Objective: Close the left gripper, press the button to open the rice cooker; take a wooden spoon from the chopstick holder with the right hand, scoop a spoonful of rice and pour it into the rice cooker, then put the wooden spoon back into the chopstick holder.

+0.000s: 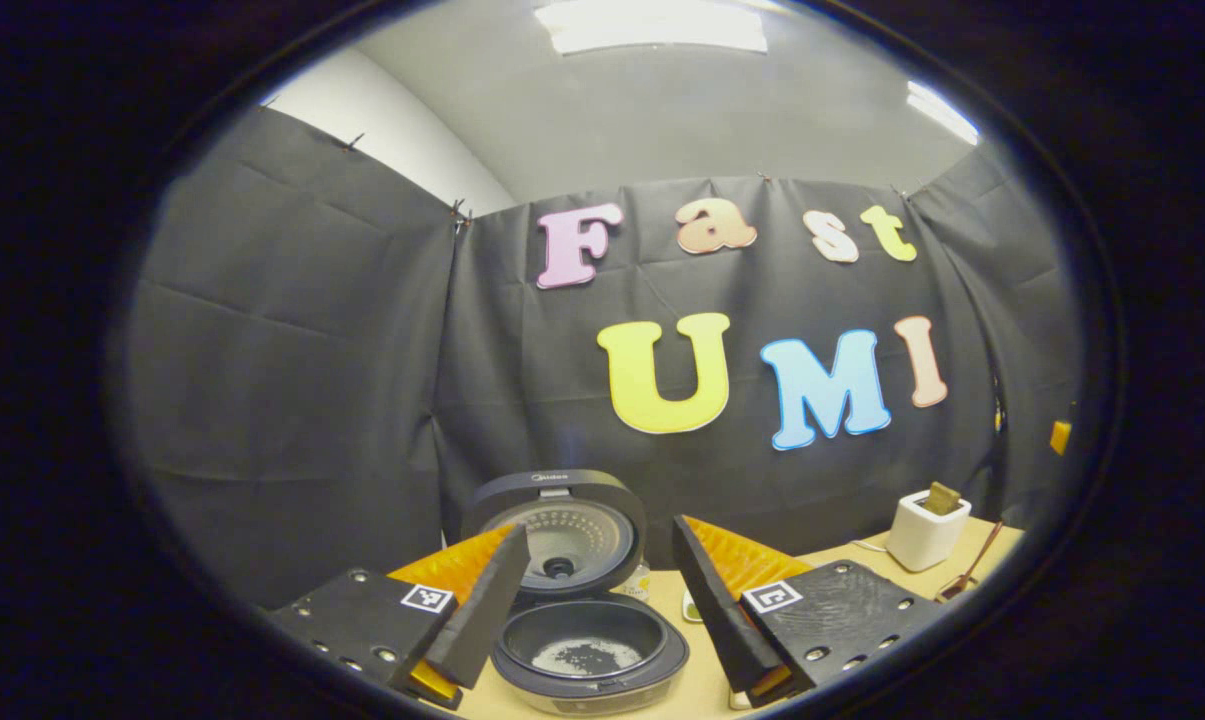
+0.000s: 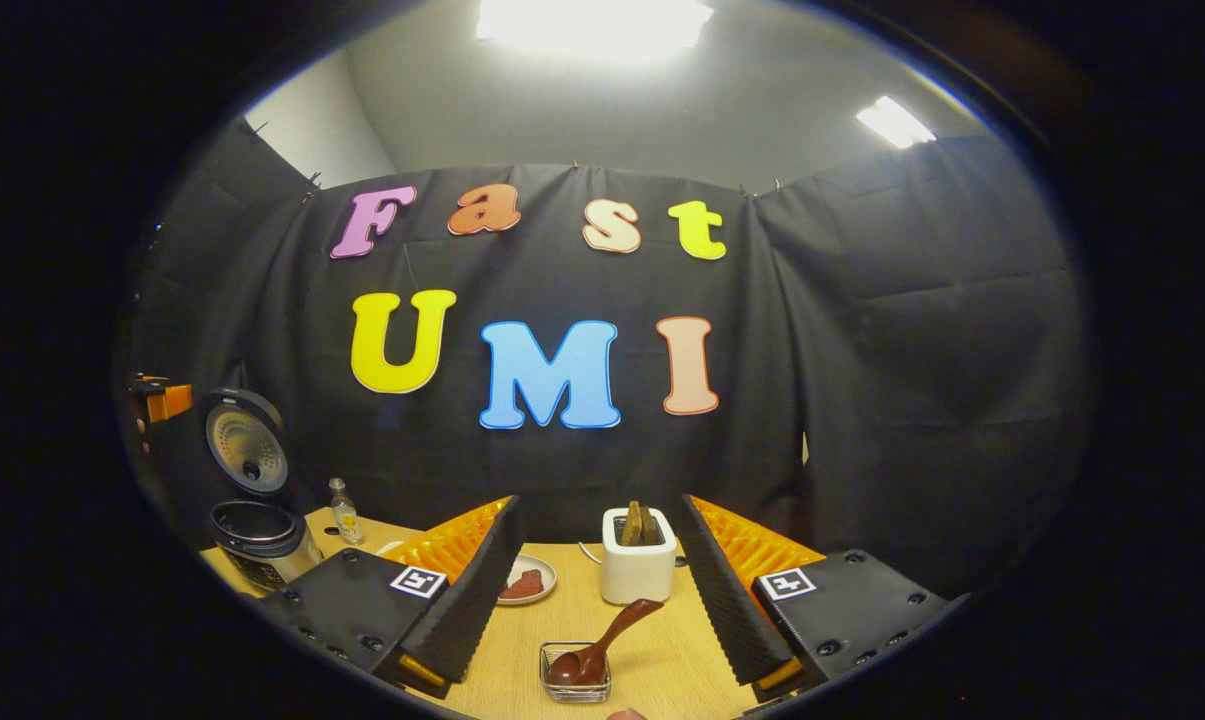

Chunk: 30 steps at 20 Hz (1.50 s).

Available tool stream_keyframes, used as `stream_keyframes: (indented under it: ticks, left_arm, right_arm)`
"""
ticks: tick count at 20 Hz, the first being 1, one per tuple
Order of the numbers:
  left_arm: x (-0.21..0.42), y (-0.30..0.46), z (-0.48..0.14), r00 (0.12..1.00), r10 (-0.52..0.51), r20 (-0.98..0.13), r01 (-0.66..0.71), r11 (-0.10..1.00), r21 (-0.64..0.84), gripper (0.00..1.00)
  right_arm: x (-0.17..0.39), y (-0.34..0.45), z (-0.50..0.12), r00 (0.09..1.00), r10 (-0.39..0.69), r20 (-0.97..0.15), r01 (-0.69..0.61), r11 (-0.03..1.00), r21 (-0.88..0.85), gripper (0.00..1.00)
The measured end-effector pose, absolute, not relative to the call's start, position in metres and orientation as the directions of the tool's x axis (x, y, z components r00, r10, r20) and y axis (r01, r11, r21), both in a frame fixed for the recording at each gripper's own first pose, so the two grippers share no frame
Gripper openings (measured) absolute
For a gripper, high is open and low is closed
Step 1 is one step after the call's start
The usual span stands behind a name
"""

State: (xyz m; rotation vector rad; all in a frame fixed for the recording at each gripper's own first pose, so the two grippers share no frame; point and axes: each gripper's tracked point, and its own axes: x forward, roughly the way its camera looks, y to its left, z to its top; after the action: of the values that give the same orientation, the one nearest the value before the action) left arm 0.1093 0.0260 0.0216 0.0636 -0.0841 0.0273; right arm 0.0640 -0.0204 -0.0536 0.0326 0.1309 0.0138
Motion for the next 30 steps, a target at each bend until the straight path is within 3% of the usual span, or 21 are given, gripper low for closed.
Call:
stream_keyframes:
  ticks: [9,17,18,19,22,26,27,28,29,30]
  left_arm:
    - [0.028,-0.004,0.020,0.996,0.058,0.067,-0.062,0.996,0.071,0.87]
    - [0.001,-0.004,0.011,0.995,0.102,0.021,-0.103,0.990,0.098,0.89]
    - [-0.001,-0.002,0.008,0.994,0.109,0.016,-0.110,0.989,0.102,0.89]
    - [-0.002,-0.001,0.006,0.993,0.118,0.009,-0.118,0.987,0.106,0.89]
    - [-0.007,0.005,0.002,0.990,0.141,-0.007,-0.140,0.985,0.104,0.89]
    - [-0.015,0.011,-0.002,0.985,0.170,-0.014,-0.168,0.980,0.102,0.89]
    - [-0.017,0.012,-0.003,0.984,0.176,-0.014,-0.173,0.979,0.103,0.89]
    - [-0.019,0.013,-0.002,0.984,0.180,-0.012,-0.178,0.978,0.105,0.87]
    - [-0.019,0.013,-0.001,0.983,0.184,-0.010,-0.182,0.977,0.107,0.87]
    - [-0.021,0.013,0.000,0.982,0.189,-0.009,-0.187,0.977,0.107,0.87]
  right_arm:
    - [0.106,-0.038,-0.141,0.928,0.087,-0.362,-0.011,0.978,0.207,0.98]
    - [0.122,-0.043,-0.240,0.815,0.117,-0.568,0.037,0.967,0.253,0.98]
    - [0.121,-0.044,-0.252,0.798,0.118,-0.592,0.048,0.965,0.257,0.93]
    - [0.120,-0.044,-0.261,0.779,0.121,-0.615,0.056,0.964,0.261,0.98]
    - [0.119,-0.041,-0.280,0.739,0.141,-0.659,0.072,0.956,0.285,0.98]
    - [0.121,-0.031,-0.296,0.694,0.193,-0.694,0.089,0.933,0.349,0.82]
    - [0.121,-0.030,-0.299,0.686,0.204,-0.698,0.097,0.925,0.367,0.65]
    - [0.123,-0.027,-0.300,0.682,0.223,-0.696,0.106,0.912,0.396,0.65]
    - [0.123,-0.024,-0.300,0.675,0.236,-0.699,0.117,0.902,0.417,0.43]
    - [0.125,-0.020,-0.299,0.672,0.254,-0.696,0.119,0.890,0.440,0.40]
